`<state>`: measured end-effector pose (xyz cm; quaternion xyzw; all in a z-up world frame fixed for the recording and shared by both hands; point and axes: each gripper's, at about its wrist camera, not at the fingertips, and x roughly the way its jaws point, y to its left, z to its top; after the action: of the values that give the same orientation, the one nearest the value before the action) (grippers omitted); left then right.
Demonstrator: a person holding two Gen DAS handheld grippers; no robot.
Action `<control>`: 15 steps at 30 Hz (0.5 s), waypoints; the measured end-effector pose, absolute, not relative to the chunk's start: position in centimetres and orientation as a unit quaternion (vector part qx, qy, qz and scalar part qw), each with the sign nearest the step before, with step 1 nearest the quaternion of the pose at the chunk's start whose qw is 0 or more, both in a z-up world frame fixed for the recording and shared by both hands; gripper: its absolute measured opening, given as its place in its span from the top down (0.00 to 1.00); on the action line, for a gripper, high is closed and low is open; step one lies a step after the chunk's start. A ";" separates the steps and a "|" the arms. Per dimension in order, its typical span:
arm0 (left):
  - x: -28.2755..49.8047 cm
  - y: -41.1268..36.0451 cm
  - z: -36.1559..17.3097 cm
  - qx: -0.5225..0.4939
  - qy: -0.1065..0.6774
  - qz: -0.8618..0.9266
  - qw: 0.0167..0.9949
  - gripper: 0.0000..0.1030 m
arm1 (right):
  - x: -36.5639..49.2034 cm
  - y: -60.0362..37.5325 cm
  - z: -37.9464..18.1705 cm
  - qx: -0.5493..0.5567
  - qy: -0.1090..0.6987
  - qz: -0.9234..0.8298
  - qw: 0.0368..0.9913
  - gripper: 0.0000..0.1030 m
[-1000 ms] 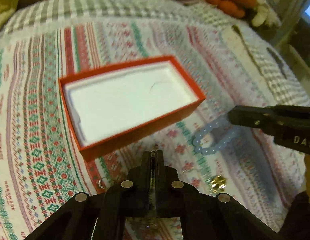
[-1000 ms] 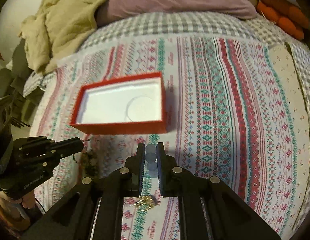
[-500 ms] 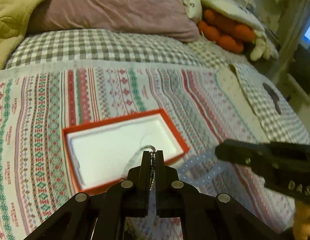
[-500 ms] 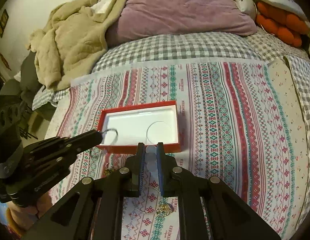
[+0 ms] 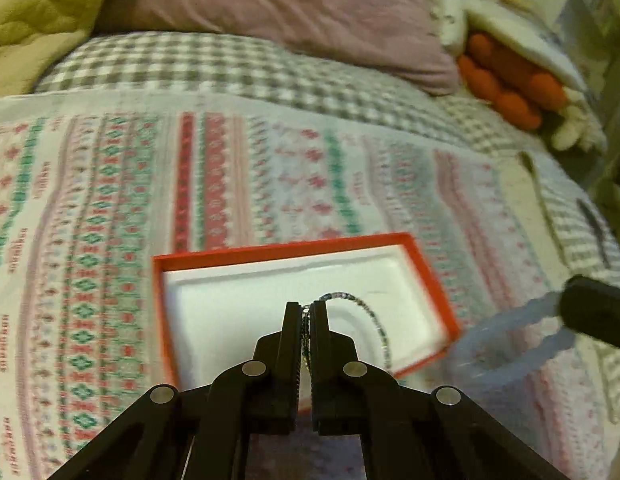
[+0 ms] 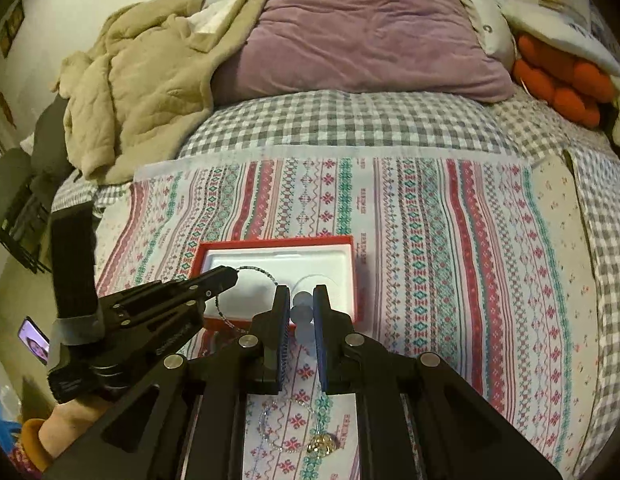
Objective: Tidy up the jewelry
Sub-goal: 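Carry both held bracelets over the red box and lower them inside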
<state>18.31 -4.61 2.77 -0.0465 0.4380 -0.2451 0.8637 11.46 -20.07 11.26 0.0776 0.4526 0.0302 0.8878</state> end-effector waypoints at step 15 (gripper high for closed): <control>19.7 -3.6 0.4 -0.005 0.441 -0.183 0.879 1.00 | 16.3 -18.3 7.2 0.055 0.452 0.071 0.888 0.88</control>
<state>19.72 -3.59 0.42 -0.0052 0.4407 -0.1828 0.8788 16.31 -18.29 7.23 0.0548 0.4517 0.0706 0.8877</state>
